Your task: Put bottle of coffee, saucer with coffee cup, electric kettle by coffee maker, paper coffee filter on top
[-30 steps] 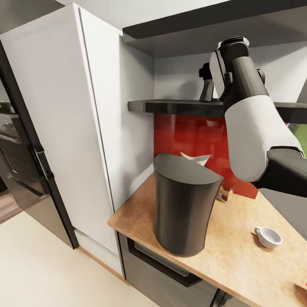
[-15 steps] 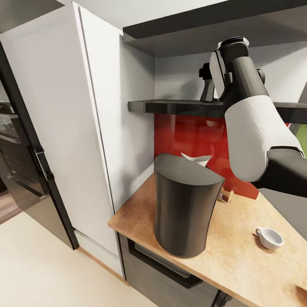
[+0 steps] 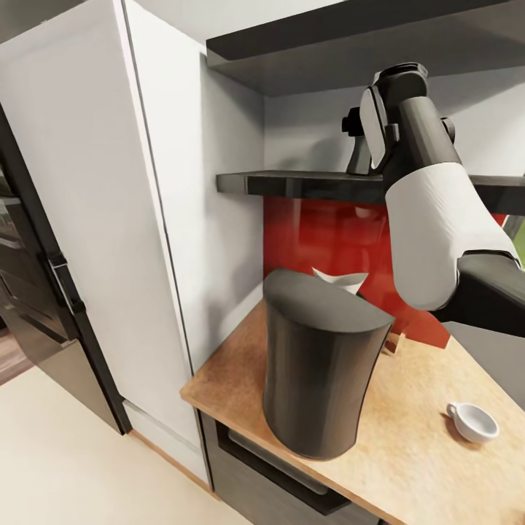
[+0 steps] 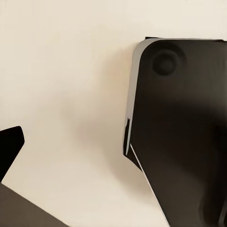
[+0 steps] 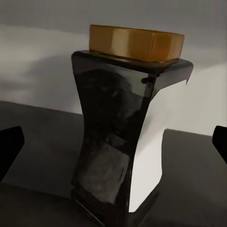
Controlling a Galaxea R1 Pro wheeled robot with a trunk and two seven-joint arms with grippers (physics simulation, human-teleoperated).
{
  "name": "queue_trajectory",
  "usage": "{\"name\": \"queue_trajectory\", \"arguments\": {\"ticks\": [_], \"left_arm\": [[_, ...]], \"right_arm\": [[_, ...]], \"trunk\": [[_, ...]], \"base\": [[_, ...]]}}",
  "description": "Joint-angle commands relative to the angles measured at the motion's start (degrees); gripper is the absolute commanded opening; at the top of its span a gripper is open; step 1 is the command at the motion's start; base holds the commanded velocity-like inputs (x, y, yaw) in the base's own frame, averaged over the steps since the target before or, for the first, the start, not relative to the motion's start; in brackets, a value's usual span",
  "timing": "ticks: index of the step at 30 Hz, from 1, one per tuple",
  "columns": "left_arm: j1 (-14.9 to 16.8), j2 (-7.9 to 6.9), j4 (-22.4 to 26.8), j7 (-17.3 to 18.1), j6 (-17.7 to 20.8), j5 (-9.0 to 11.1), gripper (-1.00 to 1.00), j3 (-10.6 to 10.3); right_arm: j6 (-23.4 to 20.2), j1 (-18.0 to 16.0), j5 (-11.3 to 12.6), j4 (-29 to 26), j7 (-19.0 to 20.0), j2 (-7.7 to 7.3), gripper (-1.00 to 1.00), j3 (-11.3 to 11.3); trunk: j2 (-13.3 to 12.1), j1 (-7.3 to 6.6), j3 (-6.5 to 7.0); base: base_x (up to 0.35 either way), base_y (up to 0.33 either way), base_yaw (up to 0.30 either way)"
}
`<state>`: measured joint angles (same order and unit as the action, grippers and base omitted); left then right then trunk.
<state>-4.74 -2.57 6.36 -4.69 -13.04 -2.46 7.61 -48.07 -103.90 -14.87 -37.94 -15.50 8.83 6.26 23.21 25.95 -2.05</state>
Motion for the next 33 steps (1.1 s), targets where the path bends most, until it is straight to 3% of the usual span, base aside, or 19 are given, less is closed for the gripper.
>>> {"name": "queue_trajectory", "arguments": {"ticks": [1,33], "left_arm": [[-0.01,0.02,0.11,-0.06,-0.1,-0.26,1.0,0.3],[-0.01,0.01,0.14,-0.06,-0.06,-0.18,1.0,0.3]], "right_arm": [[-0.17,-0.05,-0.25,-0.03,0.04,0.06,1.0,0.24],[-0.1,3.7,-0.19,-0.03,0.04,-0.21,1.0,0.28]], "trunk": [[0.11,0.05,-0.12],[0.11,0.05,-0.12]], "base": [[0.117,-0.043,0.0],[0.05,-0.005,0.0]]}}
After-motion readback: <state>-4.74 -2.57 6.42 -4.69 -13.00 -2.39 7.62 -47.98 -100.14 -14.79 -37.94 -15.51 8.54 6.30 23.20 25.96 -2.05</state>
